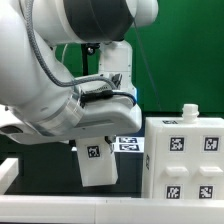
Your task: Assemble cabinet
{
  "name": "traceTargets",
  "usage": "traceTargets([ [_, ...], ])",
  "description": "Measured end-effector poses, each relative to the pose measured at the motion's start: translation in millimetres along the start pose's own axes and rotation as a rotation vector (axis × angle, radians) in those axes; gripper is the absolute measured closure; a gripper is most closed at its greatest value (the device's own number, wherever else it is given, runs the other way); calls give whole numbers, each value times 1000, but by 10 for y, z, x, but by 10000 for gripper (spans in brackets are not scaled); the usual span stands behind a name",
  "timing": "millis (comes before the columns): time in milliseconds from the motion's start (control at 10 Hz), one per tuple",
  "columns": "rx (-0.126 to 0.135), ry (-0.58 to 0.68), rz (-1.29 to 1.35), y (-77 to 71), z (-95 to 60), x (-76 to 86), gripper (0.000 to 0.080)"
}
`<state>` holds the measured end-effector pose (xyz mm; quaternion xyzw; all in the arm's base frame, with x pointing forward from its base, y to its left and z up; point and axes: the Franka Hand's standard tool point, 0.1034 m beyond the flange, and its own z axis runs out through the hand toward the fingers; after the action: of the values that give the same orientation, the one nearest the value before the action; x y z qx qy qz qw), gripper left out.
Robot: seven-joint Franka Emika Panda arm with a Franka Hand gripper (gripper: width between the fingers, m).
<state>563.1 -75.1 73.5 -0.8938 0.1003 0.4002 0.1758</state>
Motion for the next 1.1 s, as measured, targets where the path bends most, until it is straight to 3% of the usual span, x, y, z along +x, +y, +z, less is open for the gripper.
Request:
traceTargets([
  [200, -5, 49, -4, -7, -80, 46, 245],
  [400, -62, 89, -7, -25, -283, -62, 245],
  [500, -81, 253, -23, -91, -519, 19, 245],
  [600, -78, 348, -27, -144, -603, -114, 245],
  [700, -56, 394, -24, -132, -621, -191, 244],
  [800, 29, 450, -30, -82, -636, -110, 244],
  [900, 28, 530, -18, -17, -714, -31, 244],
  [1000, 9, 638, -19, -71, -780, -24, 244],
  [1100, -12, 744, -33, -221, -844, -130, 244],
])
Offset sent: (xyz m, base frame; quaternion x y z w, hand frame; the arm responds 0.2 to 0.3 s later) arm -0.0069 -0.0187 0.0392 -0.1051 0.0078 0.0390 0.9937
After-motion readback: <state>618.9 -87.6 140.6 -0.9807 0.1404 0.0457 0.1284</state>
